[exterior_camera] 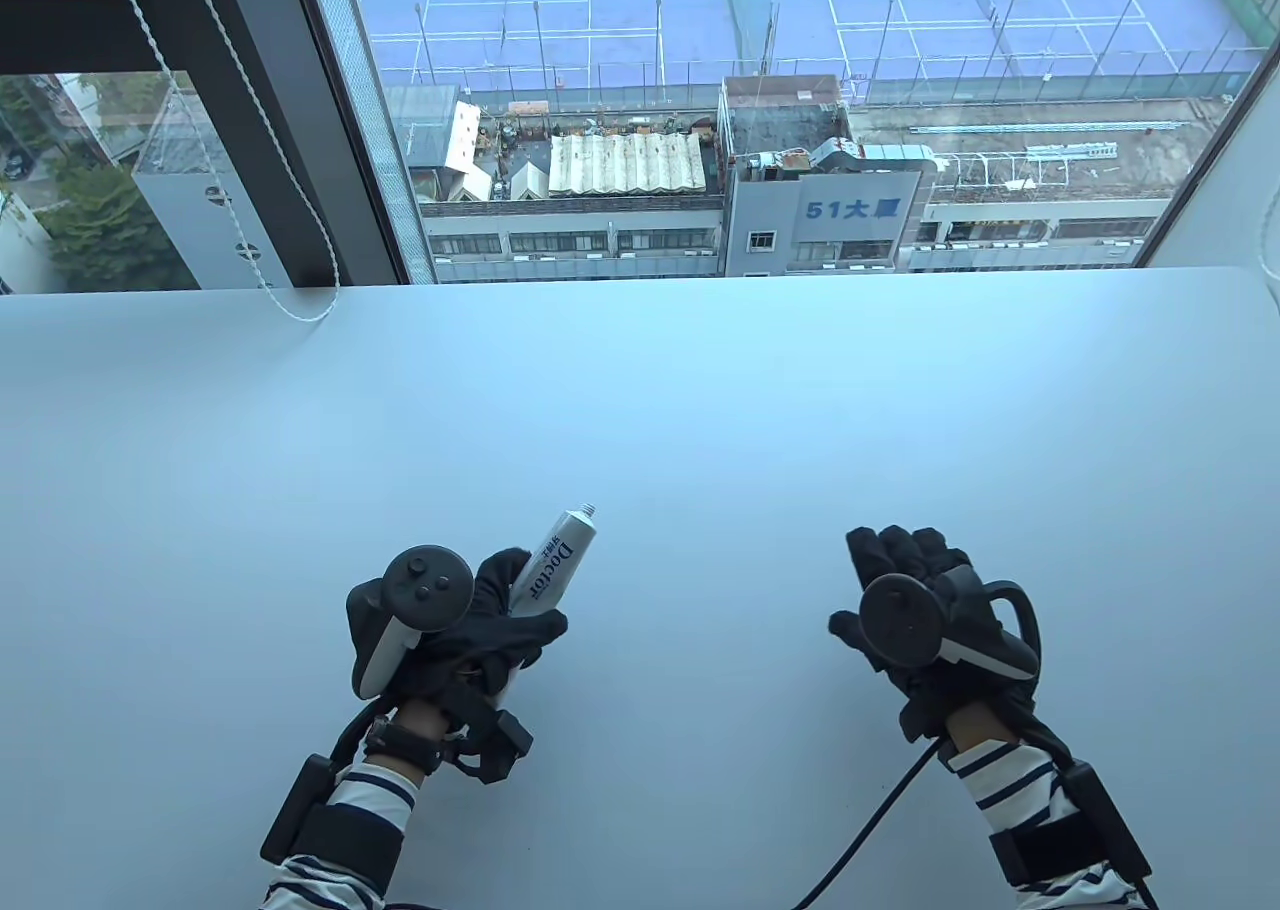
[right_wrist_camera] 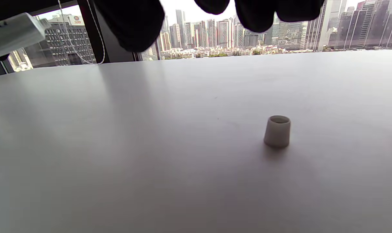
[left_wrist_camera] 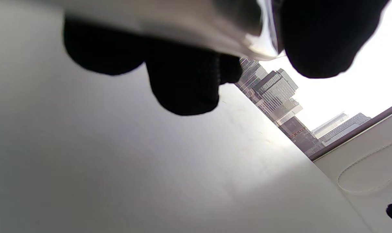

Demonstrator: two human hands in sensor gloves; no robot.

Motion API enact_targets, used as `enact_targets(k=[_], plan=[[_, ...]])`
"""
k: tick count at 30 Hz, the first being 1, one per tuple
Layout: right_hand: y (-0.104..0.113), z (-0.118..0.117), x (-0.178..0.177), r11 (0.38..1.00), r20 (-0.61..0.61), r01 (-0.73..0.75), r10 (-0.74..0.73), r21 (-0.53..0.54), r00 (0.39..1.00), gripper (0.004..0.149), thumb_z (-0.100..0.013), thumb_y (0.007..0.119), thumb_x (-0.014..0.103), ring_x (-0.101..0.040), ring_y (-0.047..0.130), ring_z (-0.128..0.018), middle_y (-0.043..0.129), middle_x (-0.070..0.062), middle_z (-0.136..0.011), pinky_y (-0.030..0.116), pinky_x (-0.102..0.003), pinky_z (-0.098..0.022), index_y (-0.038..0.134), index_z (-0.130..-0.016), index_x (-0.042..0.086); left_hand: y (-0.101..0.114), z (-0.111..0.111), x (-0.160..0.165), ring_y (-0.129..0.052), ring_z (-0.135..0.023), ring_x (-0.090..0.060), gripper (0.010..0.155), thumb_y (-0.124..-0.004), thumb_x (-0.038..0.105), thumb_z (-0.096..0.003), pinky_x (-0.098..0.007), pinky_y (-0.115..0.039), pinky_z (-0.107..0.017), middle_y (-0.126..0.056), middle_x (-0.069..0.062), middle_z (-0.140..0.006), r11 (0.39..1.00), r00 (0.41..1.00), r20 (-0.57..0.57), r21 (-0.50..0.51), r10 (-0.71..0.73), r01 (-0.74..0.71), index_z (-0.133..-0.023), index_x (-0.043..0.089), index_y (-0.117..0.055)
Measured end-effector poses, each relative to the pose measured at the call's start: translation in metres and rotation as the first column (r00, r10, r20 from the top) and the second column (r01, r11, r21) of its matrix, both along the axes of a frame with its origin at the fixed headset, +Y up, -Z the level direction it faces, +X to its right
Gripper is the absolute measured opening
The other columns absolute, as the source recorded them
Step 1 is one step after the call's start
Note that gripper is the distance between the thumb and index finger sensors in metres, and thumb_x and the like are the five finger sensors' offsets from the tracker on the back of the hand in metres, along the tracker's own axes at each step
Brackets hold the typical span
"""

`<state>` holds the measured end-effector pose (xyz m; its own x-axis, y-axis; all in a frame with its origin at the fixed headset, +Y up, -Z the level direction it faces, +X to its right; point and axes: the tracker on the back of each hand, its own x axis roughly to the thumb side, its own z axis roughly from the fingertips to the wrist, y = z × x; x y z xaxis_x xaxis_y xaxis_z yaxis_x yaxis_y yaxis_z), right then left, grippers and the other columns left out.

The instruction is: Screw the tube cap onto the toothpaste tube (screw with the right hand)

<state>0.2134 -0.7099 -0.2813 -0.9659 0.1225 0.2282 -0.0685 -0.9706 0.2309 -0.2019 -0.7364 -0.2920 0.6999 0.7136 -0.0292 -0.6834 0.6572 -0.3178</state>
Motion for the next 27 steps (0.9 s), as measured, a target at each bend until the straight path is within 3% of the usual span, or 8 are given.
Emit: enact_targets(k=[3,7,11,19,22,23,24,27], plan=[[-0.013,-0.006,0.025,0.995,0.091,0.029,-0.02,-0.092,0.996,0.07,-0.064,0.068,0.032,-0.069,0.048,-0.094,0.05,-0.041,-0.109,0.04,-0.077,-0.062,0.038,-0.113,-0.008,0.002,0.003,0.01,-0.096,-0.057,-0.035,0.088,-0.086,0.066,-0.0325,-0.047,-0.082,-0.046,-0.083,-0.016,-0.082,1.0,0.998,0.055,0.003,-0.008,0.007,-0.102,0.029,-0.045],[-0.032,-0.009,0.03,0.991,0.075,-0.027,0.037,-0.131,0.996,0.065,-0.062,0.073,0.03,-0.065,0.058,-0.09,0.059,-0.037,-0.106,0.047,-0.075,-0.061,0.046,-0.112,-0.001,0.002,0.005,0.018,-0.096,-0.055,-0.034,0.089,-0.086,0.065,-0.031,-0.047,-0.082,-0.045,-0.084,-0.014,-0.081,0.998,0.994,0.094,0.025,-0.062,0.06,-0.102,0.03,-0.045],[-0.043,-0.008,0.017,0.986,-0.014,-0.162,0.162,-0.043,0.987,0.055,-0.059,0.076,0.025,-0.058,0.07,-0.084,0.068,-0.033,-0.099,0.057,-0.071,-0.057,0.06,-0.107,0.003,0.001,0.007,0.024,-0.096,-0.055,-0.033,0.088,-0.083,0.068,-0.0318,-0.046,-0.081,-0.045,-0.084,-0.014,-0.08,0.992,0.984,0.131,0.047,-0.118,0.113,-0.101,0.03,-0.045],[-0.045,-0.003,0.0,0.965,-0.011,-0.241,0.244,0.099,0.97,0.04,-0.055,0.08,0.015,-0.043,0.091,-0.057,0.086,-0.03,-0.074,0.076,-0.059,-0.043,0.076,-0.091,-0.003,0.003,0.012,0.035,-0.096,-0.054,-0.032,0.086,-0.079,0.073,-0.0323,-0.046,-0.081,-0.045,-0.084,-0.015,-0.08,0.986,0.963,0.221,0.092,-0.156,0.138,-0.1,0.032,-0.047],[-0.021,0.002,-0.009,0.974,-0.033,0.113,-0.108,0.198,0.994,0.041,-0.054,0.081,0.016,-0.041,0.094,-0.055,0.089,-0.028,-0.073,0.08,-0.058,-0.041,0.078,-0.09,-0.003,0.01,0.018,0.046,-0.095,-0.054,-0.031,0.088,-0.077,0.074,-0.0324,-0.046,-0.08,-0.046,-0.084,-0.014,-0.08,0.972,0.937,0.288,0.179,-0.2,0.153,-0.102,0.034,-0.042],[-0.013,0.005,-0.013,0.925,-0.053,0.321,-0.317,0.203,0.947,0.04,-0.053,0.081,0.015,-0.042,0.094,-0.056,0.089,-0.028,-0.073,0.08,-0.058,-0.042,0.078,-0.09,-0.002,0.012,0.021,0.05,-0.095,-0.054,-0.031,0.087,-0.077,0.075,-0.0324,-0.046,-0.08,-0.046,-0.084,-0.014,-0.079,0.966,0.926,0.309,0.203,-0.216,0.158,-0.102,0.035,-0.043],[-0.009,0.007,-0.016,0.872,-0.062,0.444,-0.441,0.208,0.895,0.04,-0.053,0.081,0.015,-0.041,0.095,-0.056,0.09,-0.028,-0.073,0.081,-0.058,-0.041,0.078,-0.089,-0.002,0.013,0.022,0.053,-0.095,-0.054,-0.031,0.087,-0.077,0.075,-0.0324,-0.046,-0.08,-0.046,-0.084,-0.013,-0.079,0.964,0.92,0.322,0.215,-0.223,0.158,-0.102,0.035,-0.043],[-0.004,0.016,-0.033,0.566,-0.114,0.812,-0.805,0.145,0.582,0.04,-0.052,0.082,0.014,-0.041,0.098,-0.056,0.092,-0.028,-0.073,0.083,-0.057,-0.041,0.08,-0.088,-0.001,0.016,0.031,0.065,-0.095,-0.055,-0.031,0.086,-0.077,0.075,-0.032,-0.045,-0.079,-0.047,-0.084,-0.013,-0.08,0.949,0.889,0.379,0.274,-0.257,0.157,-0.101,0.036,-0.043]])
